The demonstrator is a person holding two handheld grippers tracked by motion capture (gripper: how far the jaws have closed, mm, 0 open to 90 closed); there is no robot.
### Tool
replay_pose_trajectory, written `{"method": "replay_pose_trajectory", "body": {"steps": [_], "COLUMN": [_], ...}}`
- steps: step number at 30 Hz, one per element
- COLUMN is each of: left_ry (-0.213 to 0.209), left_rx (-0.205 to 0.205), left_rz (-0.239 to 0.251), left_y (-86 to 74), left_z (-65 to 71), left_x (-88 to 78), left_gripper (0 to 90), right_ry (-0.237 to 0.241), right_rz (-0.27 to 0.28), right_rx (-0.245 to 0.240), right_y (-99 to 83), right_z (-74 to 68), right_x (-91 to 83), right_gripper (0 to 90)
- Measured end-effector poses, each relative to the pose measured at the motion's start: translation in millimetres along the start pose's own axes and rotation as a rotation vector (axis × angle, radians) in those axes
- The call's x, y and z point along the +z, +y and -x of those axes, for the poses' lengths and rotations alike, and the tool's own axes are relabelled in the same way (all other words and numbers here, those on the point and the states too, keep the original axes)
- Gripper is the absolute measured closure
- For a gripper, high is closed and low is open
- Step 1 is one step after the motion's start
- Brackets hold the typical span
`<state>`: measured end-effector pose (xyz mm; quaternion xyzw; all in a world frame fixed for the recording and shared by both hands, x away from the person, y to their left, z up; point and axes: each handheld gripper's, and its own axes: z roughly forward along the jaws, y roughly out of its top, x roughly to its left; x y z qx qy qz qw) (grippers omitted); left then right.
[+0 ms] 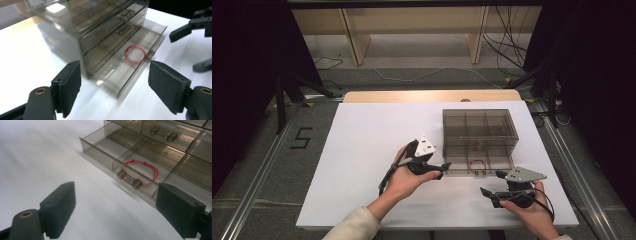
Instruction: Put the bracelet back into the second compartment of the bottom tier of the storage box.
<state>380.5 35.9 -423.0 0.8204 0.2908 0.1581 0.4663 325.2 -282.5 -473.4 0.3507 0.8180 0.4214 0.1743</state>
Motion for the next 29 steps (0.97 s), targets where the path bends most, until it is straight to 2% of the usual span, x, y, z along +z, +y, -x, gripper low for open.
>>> {"method": "replay_pose_trajectory", "body": {"steps": [6, 11, 13, 16, 19, 24, 29], "left_ry": [0.031, 0.085, 0.098, 0.131, 0.156, 0.19, 0.178], "left_rx": [-0.028, -0.055, -0.075, -0.081, -0.111, -0.141, -0.13], "left_rz": [0.016, 0.022, 0.012, 0.0, -0.009, -0.007, -0.011], "left_y": [-26.7, -57.7, -69.8, -86.8, -101.5, -113.7, -113.0], "left_z": [-16.3, -29.3, -34.8, -41.8, -47.7, -53.1, -50.2], "left_x": [-31.5, -57.0, -66.6, -79.8, -91.5, -102.5, -99.0], "left_gripper": [24.0, 22.8, 22.1, 20.9, 20.7, 20.7, 20.4], "right_ry": [0.004, 0.002, 0.0, 0.002, 0.001, 0.002, 0.004], "right_rz": [0.005, 0.001, -0.001, 0.0, -0.002, -0.002, -0.001], "right_rx": [0.0, 0.0, 0.003, 0.001, 0.005, 0.0, -0.003], "right_y": [-0.2, 0.0, 0.2, 0.2, 0.1, -0.1, -0.2], "right_z": [0.1, -0.3, -0.7, -0.8, -0.8, -0.3, -0.6], "right_x": [0.4, 0.6, 0.9, 1.2, 1.2, 1.3, 1.4], "right_gripper": [17.3, 17.3, 17.3, 17.2, 17.2, 17.2, 17.2]}}
